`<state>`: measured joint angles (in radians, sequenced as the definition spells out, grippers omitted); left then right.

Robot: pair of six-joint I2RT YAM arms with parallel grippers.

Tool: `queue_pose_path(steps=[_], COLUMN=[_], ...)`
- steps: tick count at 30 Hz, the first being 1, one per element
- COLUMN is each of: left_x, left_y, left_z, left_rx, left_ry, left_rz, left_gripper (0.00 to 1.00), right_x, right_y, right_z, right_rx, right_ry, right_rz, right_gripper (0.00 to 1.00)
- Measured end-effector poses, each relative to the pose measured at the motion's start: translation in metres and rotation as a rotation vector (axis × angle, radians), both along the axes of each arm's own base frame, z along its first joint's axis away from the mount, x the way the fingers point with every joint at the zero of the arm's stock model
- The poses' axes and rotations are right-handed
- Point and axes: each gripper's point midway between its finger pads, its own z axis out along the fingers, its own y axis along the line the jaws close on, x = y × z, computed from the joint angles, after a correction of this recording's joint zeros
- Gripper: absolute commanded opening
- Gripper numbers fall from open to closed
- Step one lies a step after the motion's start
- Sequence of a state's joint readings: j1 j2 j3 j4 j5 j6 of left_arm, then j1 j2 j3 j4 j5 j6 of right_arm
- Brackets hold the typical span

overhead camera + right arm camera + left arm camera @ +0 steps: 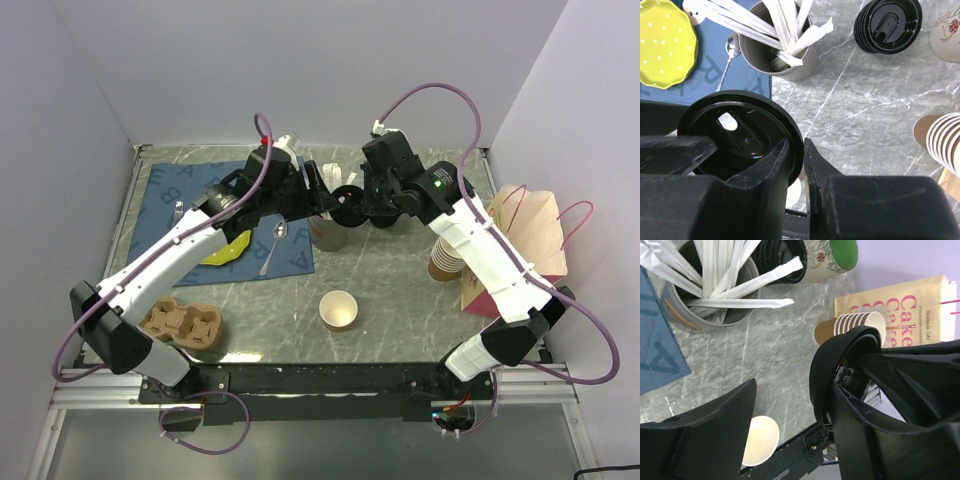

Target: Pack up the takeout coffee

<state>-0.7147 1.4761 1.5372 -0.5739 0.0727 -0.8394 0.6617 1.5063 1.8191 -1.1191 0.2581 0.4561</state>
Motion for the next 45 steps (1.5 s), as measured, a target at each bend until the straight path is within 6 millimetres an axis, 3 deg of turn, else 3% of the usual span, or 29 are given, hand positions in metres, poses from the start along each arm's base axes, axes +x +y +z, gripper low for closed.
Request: queue_pose_path(steps=[5,6,12,16,22,26,29,32,38,45], left_x=[0.001,0.001,0.0,-0.003,-0.019,-0.024,-0.026,-0.029,-0.031,-0.036], left_y=[0.001,0.001,0.001,-0.002,-0.012,-0.016,-0.017,-0.018,-0.018,-0.017], left_z=[-0.009,-0.009,-0.018,-0.027,-0.036,-0.035,-0.035,-0.036,-0.041,-0.052], left_rx=[0.029,0.031,0.062,0.078,0.06,0.038,0.033,0.028,0.03,0.032], left_ry=[0.006,0.004,0.004,0.021,0.06,0.068,0.076,0.082,0.101,0.141], left_rz=[0.006,0.004,-0.024,-0.066,-0.164,-0.199,-0.206,-0.223,-0.224,-0.224], left_gripper=[0.49,0.4,0.1,0.01,0.01,0.1,0.37,0.53,0.55,0.53], right_x=[0.001,0.0,-0.003,-0.009,-0.022,-0.026,-0.025,-0.025,-0.028,-0.031], right_y=[0.004,0.005,0.008,0.009,0.007,0.009,0.01,0.01,0.008,0.007], right_z=[-0.005,-0.007,-0.022,-0.022,0.003,0.015,0.014,0.005,-0.009,-0.004], right_rx=[0.007,0.008,0.009,0.026,0.104,0.141,0.144,0.134,0.111,0.136], right_ry=[0.007,0.012,0.045,0.046,-0.017,-0.049,-0.052,-0.035,-0.005,-0.013], right_rz=[0.004,0.006,0.021,0.04,0.083,0.097,0.096,0.094,0.089,0.074], right_gripper=[0.24,0.25,0.31,0.33,0.19,0.1,0.06,0.02,0.0,0.0])
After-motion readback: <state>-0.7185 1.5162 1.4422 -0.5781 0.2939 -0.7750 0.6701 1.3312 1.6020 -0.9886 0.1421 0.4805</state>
